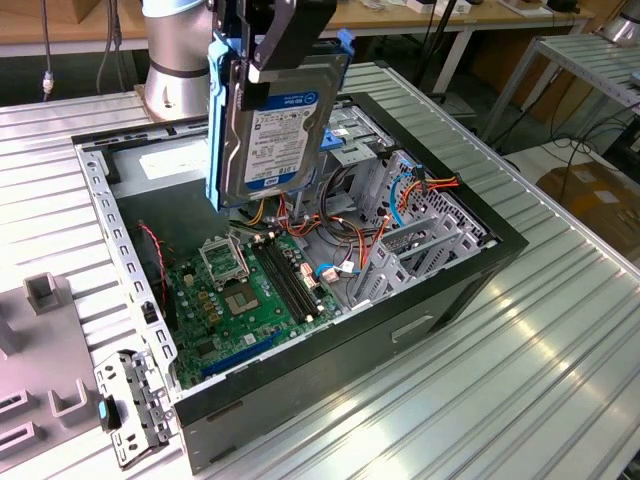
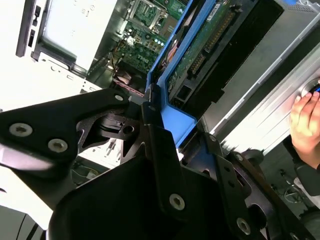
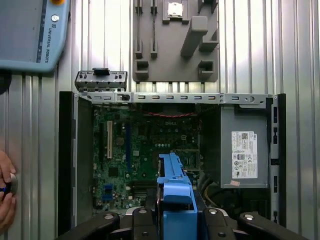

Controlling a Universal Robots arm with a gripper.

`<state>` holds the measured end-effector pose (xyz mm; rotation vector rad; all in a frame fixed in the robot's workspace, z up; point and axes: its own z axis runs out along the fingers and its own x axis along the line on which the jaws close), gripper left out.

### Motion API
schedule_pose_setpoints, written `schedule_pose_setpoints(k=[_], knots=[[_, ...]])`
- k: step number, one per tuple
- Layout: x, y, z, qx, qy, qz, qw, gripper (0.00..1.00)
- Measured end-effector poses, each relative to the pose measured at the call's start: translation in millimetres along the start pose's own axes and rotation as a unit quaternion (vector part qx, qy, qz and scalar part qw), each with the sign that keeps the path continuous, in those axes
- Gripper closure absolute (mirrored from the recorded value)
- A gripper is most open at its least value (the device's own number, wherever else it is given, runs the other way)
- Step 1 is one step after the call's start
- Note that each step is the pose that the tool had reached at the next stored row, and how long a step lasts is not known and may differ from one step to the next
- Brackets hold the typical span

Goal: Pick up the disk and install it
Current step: 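Insert the disk into the insertion slot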

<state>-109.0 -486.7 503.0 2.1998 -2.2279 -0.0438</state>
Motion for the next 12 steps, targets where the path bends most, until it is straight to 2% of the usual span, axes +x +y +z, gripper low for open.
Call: schedule_pose_setpoints(k=[4,6,8,10,12], knots=[[11.4,-0.1,0.2,0.0,0.0002,0.0,1.0,0.63],[23.1,-0.3,0.4,0.0,0.0005,0.0,1.0,0.63],[27.1,-0.5,0.5,0.0,0.0006,0.0,1.0,0.63],[30.0,-2.9,0.5,0.0,0.0006,0.0,1.0,0.63],[32.7,-10.1,0.9,-0.0002,0.0006,0.0,1.0,0.63]])
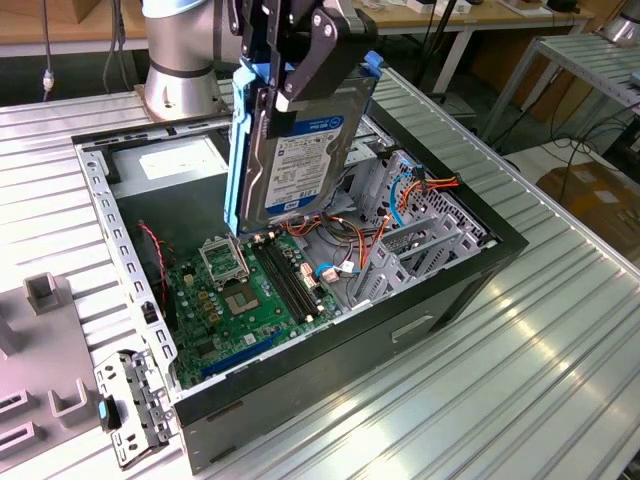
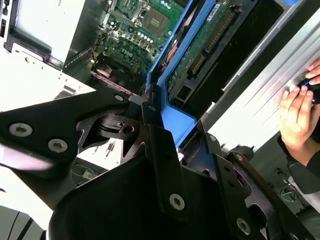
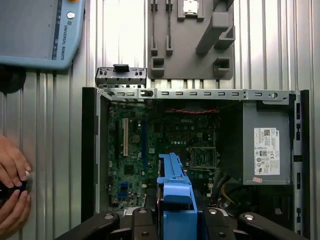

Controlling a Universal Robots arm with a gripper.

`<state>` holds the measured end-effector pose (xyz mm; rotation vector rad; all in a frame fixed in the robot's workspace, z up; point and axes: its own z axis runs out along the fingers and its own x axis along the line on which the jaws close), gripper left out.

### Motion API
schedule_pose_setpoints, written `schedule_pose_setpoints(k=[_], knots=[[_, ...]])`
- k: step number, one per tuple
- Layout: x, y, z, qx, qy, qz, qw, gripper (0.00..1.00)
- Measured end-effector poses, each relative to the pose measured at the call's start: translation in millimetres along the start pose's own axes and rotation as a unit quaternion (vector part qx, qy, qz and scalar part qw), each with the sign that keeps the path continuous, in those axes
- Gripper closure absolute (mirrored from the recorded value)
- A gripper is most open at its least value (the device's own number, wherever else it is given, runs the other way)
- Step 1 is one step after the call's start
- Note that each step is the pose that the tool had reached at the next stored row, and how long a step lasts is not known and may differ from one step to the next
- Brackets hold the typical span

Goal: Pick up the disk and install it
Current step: 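Insert the disk into the insertion slot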

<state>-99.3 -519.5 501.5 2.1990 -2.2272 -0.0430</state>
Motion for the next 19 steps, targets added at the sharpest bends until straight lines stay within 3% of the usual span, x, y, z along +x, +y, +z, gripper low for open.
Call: schedule_pose_setpoints(k=[2,9,14,19], knots=[[1.6,-10.1,0.1,-0.0001,0.0,0.0,1.0,0.63],[2.5,-31.6,0.6,-0.0002,0.0001,0.0,1.0,0.63],[6.9,-33.4,2.1,-0.0002,0.0002,0.0,1.0,0.63],[26.7,-34.3,5.2,-0.0001,0.0009,0.0,1.0,0.63]])
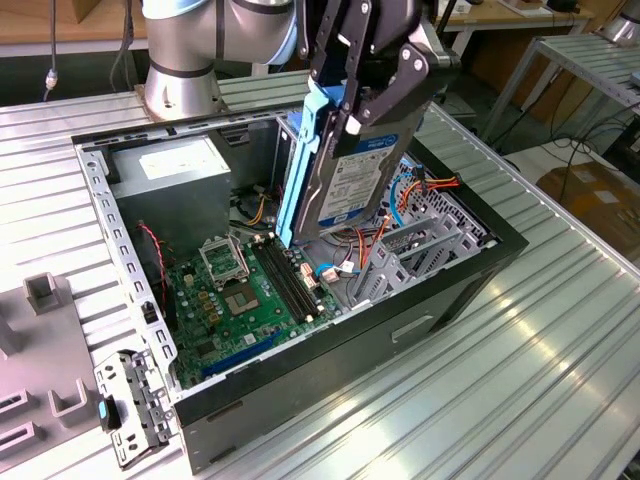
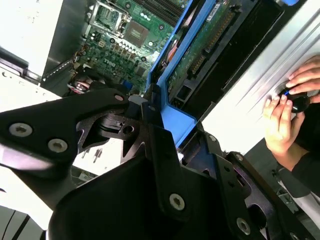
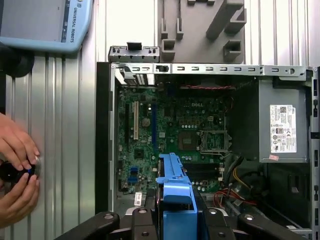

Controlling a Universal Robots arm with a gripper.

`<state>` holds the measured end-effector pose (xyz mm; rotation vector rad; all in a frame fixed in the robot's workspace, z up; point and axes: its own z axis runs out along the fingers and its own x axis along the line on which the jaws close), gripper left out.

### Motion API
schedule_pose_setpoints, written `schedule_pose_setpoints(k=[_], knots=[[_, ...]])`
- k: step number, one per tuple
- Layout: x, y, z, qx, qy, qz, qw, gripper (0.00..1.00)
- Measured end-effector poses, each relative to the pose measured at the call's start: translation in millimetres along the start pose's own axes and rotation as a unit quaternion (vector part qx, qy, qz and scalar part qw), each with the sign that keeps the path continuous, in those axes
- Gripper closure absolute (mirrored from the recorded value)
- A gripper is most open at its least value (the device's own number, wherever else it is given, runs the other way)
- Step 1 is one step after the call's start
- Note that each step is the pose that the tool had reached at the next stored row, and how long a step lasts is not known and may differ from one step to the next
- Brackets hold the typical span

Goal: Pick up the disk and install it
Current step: 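Insert the disk into the insertion slot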

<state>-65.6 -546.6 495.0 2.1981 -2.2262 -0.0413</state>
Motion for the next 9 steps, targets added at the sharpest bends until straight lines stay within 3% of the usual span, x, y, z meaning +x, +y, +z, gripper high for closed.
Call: schedule_pose_setpoints(k=[2,5,7,9], knots=[[3.8,-1.2,0.4,0.0,0.0008,0.0,1.0,0.63],[6.9,-11.2,1.2,0.0,0.0018,0.0,1.0,0.63],[7.4,-20.1,1.3,0.0,0.002,0.0,1.0,0.63],[7.6,-34.4,1.6,0.0,0.002,0.0,1.0,0.63]])
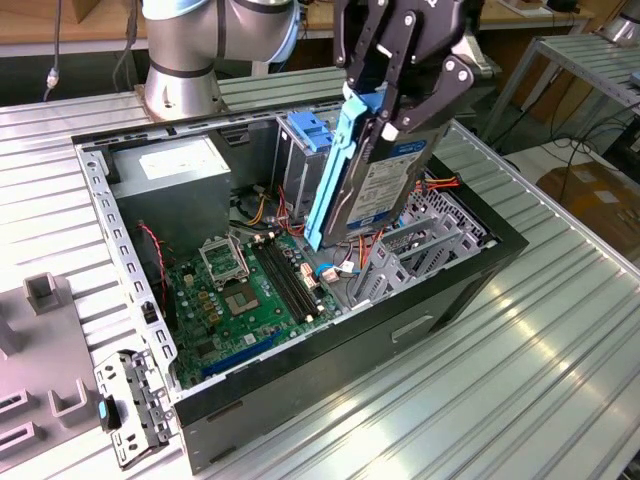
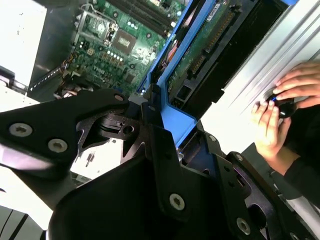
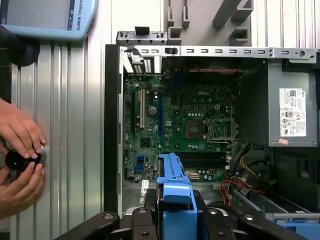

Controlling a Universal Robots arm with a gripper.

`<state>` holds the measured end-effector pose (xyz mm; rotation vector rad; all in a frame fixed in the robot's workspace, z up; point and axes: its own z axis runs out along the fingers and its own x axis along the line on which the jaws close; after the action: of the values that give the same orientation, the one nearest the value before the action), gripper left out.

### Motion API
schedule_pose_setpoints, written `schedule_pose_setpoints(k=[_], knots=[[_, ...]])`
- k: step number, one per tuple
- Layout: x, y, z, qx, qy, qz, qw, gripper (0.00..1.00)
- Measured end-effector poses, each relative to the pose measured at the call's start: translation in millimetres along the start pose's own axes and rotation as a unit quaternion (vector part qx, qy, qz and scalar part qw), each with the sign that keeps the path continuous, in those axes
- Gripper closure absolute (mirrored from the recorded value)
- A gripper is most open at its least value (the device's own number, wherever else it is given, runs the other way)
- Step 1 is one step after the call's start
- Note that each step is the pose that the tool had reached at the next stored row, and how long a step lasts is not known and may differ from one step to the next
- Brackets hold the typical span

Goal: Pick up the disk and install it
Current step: 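Insert the disk into the insertion slot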

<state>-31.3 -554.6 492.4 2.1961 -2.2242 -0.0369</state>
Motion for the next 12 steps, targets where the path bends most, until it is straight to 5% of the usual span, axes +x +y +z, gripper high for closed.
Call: schedule_pose_setpoints(k=[3,5,8,12], knots=[[0.0,-15.7,0.3,0.0,0.0002,0.0,1.0,0.63],[0.0,-34.8,0.5,0.0,0.0006,0.0,1.0,0.63],[0.1,-45.7,1.9,0.0,0.0013,0.0,1.0,0.63],[0.3,-52.9,4.5,0.0,0.0035,0.0,0.99999,0.63]])
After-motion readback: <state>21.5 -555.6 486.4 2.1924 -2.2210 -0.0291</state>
